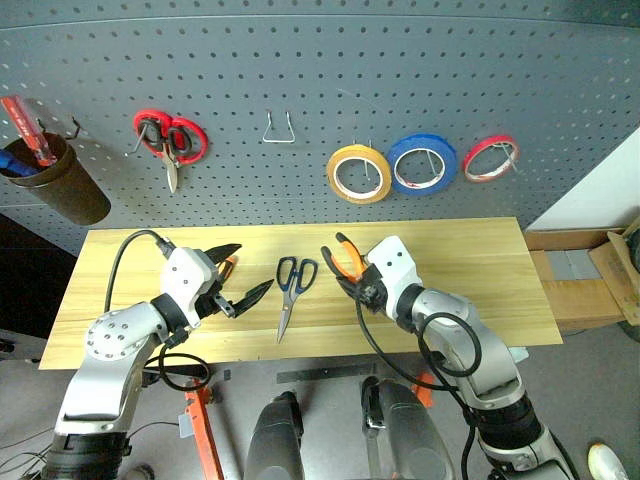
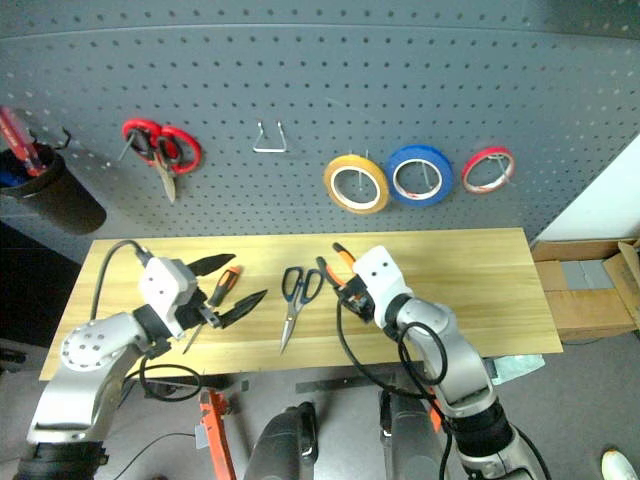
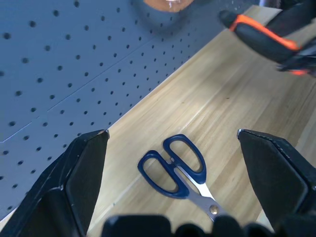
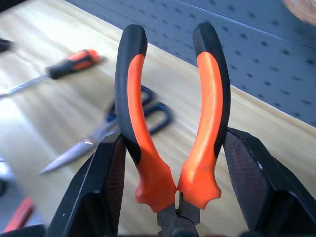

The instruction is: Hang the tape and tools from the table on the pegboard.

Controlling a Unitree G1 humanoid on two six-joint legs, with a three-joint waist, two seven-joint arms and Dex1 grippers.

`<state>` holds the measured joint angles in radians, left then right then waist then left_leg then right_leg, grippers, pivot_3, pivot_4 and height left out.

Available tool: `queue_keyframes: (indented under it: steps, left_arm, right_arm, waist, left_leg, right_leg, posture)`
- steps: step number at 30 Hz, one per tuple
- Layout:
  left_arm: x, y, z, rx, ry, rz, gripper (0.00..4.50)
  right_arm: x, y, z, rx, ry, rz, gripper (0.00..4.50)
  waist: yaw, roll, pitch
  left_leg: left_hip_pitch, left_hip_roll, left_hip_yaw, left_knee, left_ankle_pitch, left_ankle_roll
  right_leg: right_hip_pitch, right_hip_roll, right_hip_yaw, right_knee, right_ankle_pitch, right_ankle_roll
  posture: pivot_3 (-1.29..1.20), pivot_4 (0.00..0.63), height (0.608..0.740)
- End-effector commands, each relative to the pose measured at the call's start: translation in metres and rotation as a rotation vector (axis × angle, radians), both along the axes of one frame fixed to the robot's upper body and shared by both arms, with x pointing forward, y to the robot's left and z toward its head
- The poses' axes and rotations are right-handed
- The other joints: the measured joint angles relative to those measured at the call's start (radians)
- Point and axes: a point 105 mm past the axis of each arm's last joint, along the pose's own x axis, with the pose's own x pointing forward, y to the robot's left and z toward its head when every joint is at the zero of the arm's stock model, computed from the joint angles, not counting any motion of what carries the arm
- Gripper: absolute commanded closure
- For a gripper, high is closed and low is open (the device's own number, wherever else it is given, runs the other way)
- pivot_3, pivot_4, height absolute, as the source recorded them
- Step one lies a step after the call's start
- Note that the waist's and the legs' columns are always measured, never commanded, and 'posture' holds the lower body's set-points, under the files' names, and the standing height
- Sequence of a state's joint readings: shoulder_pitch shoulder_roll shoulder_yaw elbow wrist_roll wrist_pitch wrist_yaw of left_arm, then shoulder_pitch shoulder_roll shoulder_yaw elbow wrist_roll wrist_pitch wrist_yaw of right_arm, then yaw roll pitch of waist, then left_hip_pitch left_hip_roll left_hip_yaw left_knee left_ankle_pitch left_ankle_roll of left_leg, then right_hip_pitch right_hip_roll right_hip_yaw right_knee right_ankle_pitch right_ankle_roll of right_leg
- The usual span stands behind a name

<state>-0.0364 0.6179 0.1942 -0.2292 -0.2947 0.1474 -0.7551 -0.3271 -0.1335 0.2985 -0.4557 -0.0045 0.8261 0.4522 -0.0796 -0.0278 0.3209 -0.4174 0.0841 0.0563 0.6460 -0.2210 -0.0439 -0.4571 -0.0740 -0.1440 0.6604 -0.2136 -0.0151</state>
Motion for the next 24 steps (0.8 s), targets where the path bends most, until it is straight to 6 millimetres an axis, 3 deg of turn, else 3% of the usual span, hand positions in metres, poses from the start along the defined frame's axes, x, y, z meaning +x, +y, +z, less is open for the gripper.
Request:
queue_keyframes:
  steps: [1, 5, 10, 14, 24]
  left_arm:
    - [-0.005, 0.006, 0.021, -0.055, -0.07, 0.047, 0.0]
    - [-0.005, 0.013, 0.033, -0.122, -0.093, 0.092, 0.0]
    - [-0.01, 0.015, 0.029, -0.169, -0.031, 0.082, 0.0]
    - [-0.013, 0.021, 0.026, -0.11, 0.004, 0.076, 0.0]
    - [-0.004, 0.016, 0.037, -0.095, -0.053, 0.063, 0.0]
  right_arm:
    - [-0.013, 0.014, 0.045, 0.114, -0.117, 0.066, 1.9]
    - [-0.002, 0.023, 0.093, 0.211, -0.244, 0.071, 1.9]
    - [0.009, 0.034, 0.131, 0.271, -0.335, 0.086, 1.9]
    - [0.015, 0.061, 0.188, 0.361, -0.492, 0.138, 1.91]
    - [0.024, 0.092, 0.227, 0.399, -0.654, 0.214, 1.91]
  waist:
    - [0.0, -0.001, 0.0]
    - [0.0, -0.001, 0.0]
    - [0.0, -0.001, -0.001]
    - [-0.003, -0.002, -0.001]
    - [0.025, -0.005, -0.003]
  left_leg:
    - [0.0, 0.0, -0.001, 0.0, 0.0, 0.0]
    - [0.0, 0.0, -0.004, 0.0, 0.0, 0.0]
    - [0.0, 0.0, -0.004, -0.001, 0.0, 0.001]
    - [-0.001, 0.0, 0.0, -0.001, 0.0, 0.0]
    - [-0.001, 0.0, 0.0, 0.0, 0.0, 0.0]
  right_leg:
    - [0.0, 0.0, 0.0, 0.0, 0.0, 0.0]
    - [0.0, 0.002, -0.001, 0.002, 0.0, 0.0]
    - [0.0, 0.002, -0.001, 0.001, 0.0, 0.0]
    - [-0.002, 0.002, 0.001, 0.001, 0.0, 0.0]
    - [-0.002, 0.001, -0.001, 0.002, 0.0, -0.001]
  posture:
    - [-0.13, 0.279, 0.74]
    - [-0.13, 0.274, 0.74]
    - [-0.13, 0.27, 0.74]
    - [-0.11, 0.262, 0.74]
    - [-0.08, 0.259, 0.74]
